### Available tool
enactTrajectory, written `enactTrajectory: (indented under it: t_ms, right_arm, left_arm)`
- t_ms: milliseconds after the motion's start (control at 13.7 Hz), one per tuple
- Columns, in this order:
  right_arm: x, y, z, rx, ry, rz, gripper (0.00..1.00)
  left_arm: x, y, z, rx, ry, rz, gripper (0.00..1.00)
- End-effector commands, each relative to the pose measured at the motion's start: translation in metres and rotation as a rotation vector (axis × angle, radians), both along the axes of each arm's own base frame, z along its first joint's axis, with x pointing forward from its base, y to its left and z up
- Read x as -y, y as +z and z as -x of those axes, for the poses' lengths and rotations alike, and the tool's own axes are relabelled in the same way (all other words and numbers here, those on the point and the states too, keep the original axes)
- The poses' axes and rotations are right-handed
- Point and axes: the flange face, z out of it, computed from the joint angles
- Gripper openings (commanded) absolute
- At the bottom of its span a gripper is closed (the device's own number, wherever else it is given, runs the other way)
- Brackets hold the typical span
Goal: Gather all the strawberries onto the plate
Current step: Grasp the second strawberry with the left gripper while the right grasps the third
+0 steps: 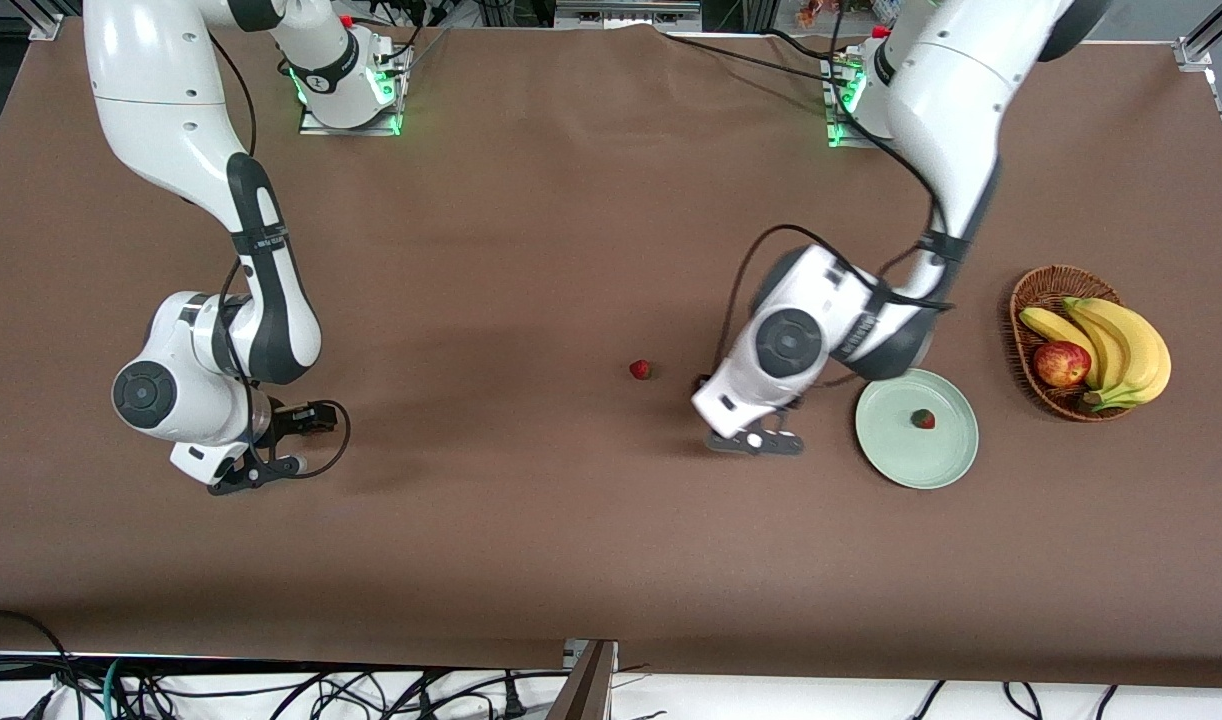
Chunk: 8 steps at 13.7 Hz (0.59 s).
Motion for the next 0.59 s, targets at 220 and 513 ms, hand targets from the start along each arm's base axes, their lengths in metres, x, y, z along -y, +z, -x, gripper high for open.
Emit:
enactTrajectory:
  t_ms: [220, 513]
  right_arm:
    - [0.007, -0.004, 0.017, -0.008, -0.009, -0.028, 0.99]
    - [0.008, -0.007, 0.019, -0.004, 0.009, -0.035, 0.65]
  left_arm:
    - [0.086, -0.024, 0.038, -0.019, 0.2, 0.072, 1.0]
    - [0.089, -0.066, 0.04, -0.019, 0.21, 0.083, 0.97]
